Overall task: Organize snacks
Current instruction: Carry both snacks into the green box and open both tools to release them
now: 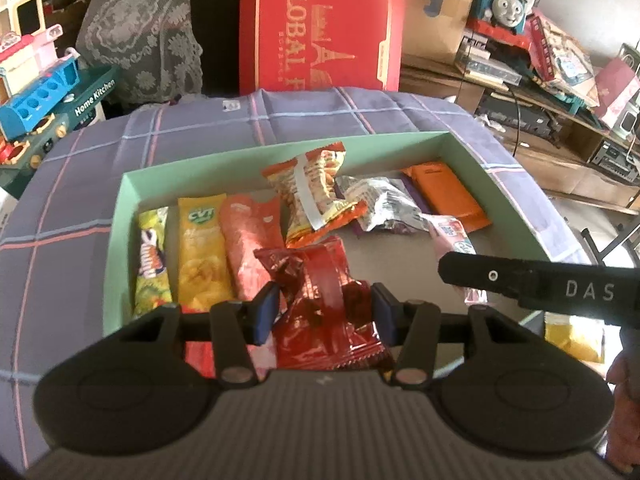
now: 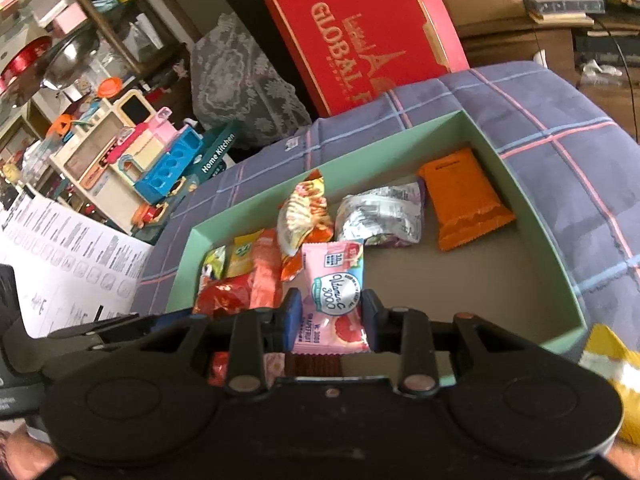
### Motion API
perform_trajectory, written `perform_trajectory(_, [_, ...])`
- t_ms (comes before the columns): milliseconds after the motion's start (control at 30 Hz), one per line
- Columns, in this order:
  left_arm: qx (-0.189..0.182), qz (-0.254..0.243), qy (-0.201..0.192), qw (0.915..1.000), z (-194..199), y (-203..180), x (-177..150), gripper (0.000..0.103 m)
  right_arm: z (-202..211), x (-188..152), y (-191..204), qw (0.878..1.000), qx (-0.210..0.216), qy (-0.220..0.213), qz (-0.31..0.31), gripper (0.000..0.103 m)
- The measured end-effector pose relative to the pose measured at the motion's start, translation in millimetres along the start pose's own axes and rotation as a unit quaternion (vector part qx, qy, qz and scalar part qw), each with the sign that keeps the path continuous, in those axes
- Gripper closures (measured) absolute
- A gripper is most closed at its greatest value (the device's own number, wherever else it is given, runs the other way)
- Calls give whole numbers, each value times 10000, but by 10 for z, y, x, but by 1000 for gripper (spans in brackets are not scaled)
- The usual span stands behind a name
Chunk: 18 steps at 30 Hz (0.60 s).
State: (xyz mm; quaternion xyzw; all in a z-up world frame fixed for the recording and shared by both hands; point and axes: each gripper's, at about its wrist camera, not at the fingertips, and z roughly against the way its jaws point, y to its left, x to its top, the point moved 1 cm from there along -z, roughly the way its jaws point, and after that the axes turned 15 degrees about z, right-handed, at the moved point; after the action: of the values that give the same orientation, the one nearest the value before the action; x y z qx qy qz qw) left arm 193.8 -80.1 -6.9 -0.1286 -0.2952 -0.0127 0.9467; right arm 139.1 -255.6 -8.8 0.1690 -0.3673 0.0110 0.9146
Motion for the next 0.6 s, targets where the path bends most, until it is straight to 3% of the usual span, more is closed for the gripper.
perform_trajectory(267, [172, 24, 127, 9998, -337, 19, 117, 53, -301, 133, -43, 9997, 90, 142, -173, 68])
perform_trajectory(300, [202, 14, 108, 9997, -359, 8, 121, 49, -324, 146, -45, 9996, 111, 145, -197, 67])
perform_trajectory(333, [240, 0, 82, 9997, -374, -6, 122, 33, -345, 157, -54, 9994, 143, 158, -254, 59])
perform_trajectory(367, [304, -11, 60, 9995, -390, -17, 119, 21, -358, 168, -58, 9992, 190, 172, -323, 44])
perform_trajectory(400, [406, -17, 10, 9992, -396, -26, 108, 1, -359, 174, -67, 9990, 210, 157, -371, 34])
perform_trajectory(433, [479, -29, -63, 9988, -395, -35, 105, 0, -342, 171, -67, 9991, 163, 101, -369, 19])
perform_trajectory(467, [525, -63, -129, 9985, -386, -43, 91, 0, -326, 173, -57, 9994, 87, 46, -334, 13])
perform_trajectory(600, [528, -21, -23, 9986, -374, -46, 73, 0, -279, 174, -71, 9996, 20, -14, -294, 7])
